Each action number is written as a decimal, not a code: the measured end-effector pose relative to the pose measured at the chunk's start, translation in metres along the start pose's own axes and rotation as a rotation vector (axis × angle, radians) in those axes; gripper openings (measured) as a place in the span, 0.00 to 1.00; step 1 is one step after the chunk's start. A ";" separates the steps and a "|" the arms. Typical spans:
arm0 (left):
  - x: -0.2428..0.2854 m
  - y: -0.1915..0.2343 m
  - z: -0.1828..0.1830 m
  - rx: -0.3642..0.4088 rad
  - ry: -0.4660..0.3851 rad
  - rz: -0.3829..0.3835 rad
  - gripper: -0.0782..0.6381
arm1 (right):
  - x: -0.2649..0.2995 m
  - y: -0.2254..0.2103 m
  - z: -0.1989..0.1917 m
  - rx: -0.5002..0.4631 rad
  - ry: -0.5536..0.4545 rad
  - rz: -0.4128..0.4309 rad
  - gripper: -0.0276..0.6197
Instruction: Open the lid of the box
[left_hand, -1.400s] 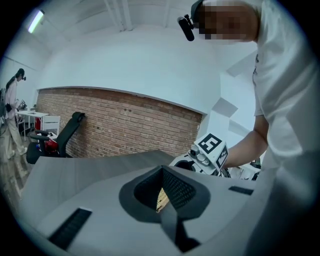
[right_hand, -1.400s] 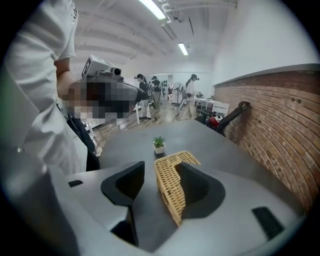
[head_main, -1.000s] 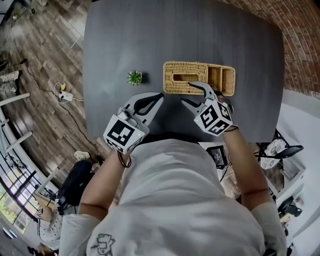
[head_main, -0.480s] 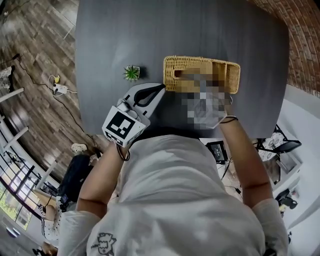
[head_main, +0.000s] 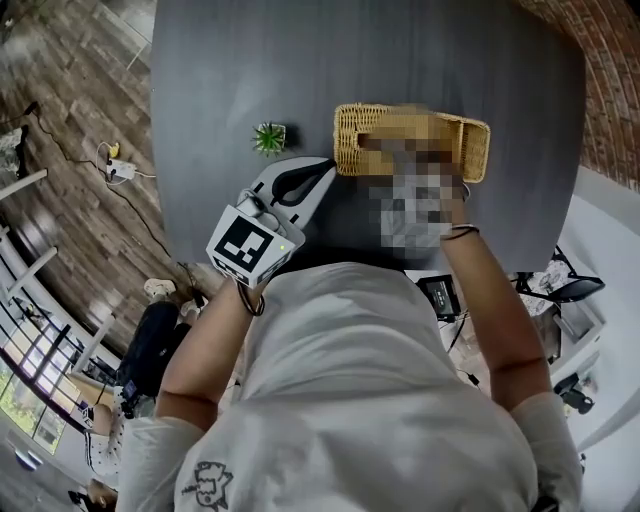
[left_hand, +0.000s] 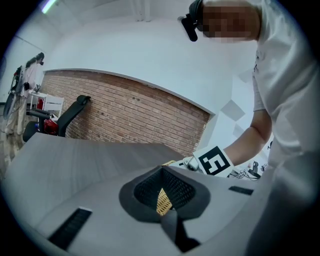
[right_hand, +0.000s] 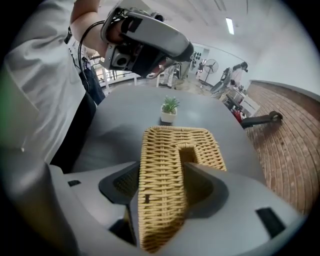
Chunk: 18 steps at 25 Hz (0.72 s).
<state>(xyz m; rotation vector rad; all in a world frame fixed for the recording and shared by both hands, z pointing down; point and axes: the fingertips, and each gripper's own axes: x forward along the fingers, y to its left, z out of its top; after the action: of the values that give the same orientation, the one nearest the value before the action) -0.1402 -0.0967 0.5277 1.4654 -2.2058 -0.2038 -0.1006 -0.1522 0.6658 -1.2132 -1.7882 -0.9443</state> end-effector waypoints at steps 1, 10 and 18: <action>-0.002 0.000 0.000 0.001 -0.002 0.001 0.12 | 0.001 0.000 0.001 -0.003 0.002 -0.002 0.45; -0.008 -0.004 0.005 0.018 -0.004 0.001 0.12 | -0.005 0.001 0.003 -0.027 0.012 0.028 0.44; -0.009 -0.009 0.014 0.034 -0.020 0.013 0.12 | -0.031 -0.003 0.013 -0.108 0.009 0.049 0.38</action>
<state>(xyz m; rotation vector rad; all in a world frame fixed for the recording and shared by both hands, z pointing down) -0.1364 -0.0939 0.5092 1.4726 -2.2447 -0.1783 -0.0981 -0.1534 0.6322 -1.3120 -1.7108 -1.0279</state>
